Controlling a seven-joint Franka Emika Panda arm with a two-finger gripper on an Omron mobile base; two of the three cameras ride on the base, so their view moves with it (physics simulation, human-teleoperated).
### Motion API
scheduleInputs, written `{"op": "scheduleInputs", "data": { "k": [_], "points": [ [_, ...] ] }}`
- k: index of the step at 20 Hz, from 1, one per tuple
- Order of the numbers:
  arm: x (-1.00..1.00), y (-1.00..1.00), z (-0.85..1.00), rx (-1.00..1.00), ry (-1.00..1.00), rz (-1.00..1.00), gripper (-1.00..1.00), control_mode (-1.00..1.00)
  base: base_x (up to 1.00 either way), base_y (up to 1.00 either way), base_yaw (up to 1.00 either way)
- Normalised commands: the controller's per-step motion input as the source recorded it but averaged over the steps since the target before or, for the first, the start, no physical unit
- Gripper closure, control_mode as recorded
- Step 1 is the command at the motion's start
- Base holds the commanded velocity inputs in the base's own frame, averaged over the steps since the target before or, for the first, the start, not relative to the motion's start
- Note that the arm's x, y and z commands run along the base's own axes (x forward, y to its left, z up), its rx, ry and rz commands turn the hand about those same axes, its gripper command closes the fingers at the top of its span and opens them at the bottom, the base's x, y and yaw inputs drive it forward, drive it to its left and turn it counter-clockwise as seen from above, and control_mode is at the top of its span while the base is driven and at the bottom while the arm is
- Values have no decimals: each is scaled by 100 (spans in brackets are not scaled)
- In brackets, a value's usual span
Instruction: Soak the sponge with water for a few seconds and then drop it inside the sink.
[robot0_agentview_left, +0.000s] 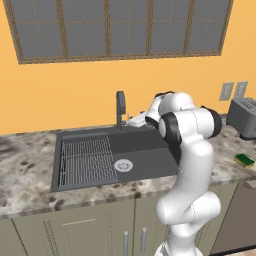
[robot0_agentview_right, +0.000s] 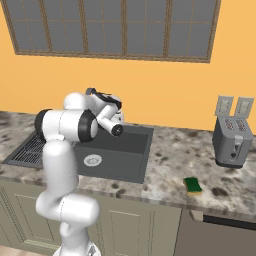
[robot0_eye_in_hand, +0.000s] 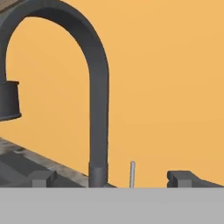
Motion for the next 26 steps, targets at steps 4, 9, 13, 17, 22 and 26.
{"op": "scheduleInputs", "data": {
  "k": [4, 9, 13, 17, 22, 26],
  "points": [
    [21, 0, -19, 0, 0, 0, -100, -100, 0, 0, 0],
    [25, 0, -19, 0, 0, 0, -100, -100, 0, 0, 0],
    [32, 0, -20, 0, 0, 0, -100, -100, 0, 0, 0],
    [34, 0, -19, 0, 0, 0, -100, -100, 0, 0, 0],
    [34, 0, -16, 0, 0, 0, -100, -100, 0, 0, 0],
    [35, 3, -4, 0, 0, 0, -100, -100, 0, 0, 0]
  ]
}}
